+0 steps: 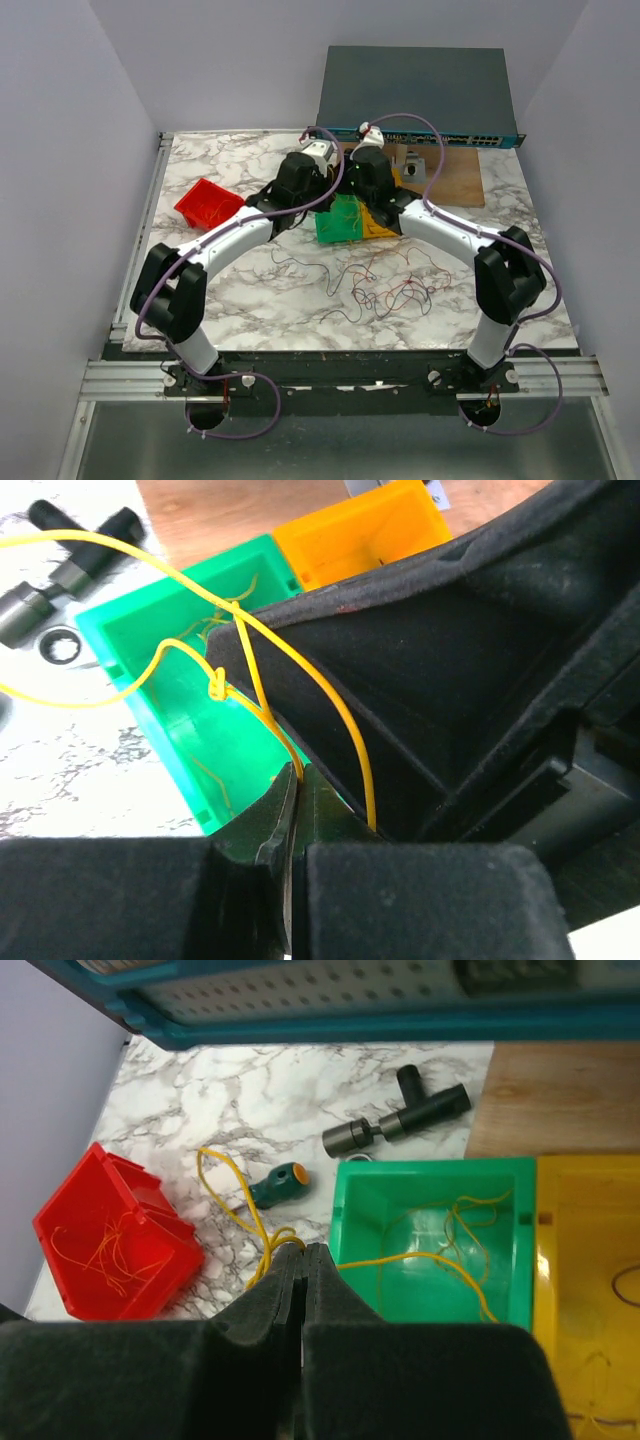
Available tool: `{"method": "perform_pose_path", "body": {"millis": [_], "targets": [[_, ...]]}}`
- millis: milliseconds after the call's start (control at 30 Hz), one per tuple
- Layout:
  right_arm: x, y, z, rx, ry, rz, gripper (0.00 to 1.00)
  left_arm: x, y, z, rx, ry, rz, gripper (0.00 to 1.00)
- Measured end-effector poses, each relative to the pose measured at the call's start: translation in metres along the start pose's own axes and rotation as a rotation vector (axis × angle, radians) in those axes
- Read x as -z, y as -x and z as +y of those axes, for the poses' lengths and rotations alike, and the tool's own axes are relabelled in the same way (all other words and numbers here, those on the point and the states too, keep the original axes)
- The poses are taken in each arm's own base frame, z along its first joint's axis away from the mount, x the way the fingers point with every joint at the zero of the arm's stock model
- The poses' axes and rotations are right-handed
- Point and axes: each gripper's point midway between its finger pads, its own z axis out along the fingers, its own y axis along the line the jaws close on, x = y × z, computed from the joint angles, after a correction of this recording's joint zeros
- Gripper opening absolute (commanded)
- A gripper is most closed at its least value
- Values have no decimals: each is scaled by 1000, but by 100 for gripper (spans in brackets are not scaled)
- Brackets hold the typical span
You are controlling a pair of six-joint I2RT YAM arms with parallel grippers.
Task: Untangle the cables
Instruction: Place the cable in the bin.
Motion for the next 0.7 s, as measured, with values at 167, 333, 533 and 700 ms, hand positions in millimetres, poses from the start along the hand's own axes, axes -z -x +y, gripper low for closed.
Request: {"method": "perform_pose_path", "body": {"millis": [167,333,533,700], "targets": [[-8,12,18,5,58,-15,1,5,12,10,-5,36,-44,0],[-6,25,39,-4,141,-50,1,26,26,6,-22,48,-114,0],[-8,22,40,-20,149,-64,1,29,27,8,-28,53,-145,0],[-13,1,6,-23,48,-59,1,2,7,12,-21,50,-78,0]]}}
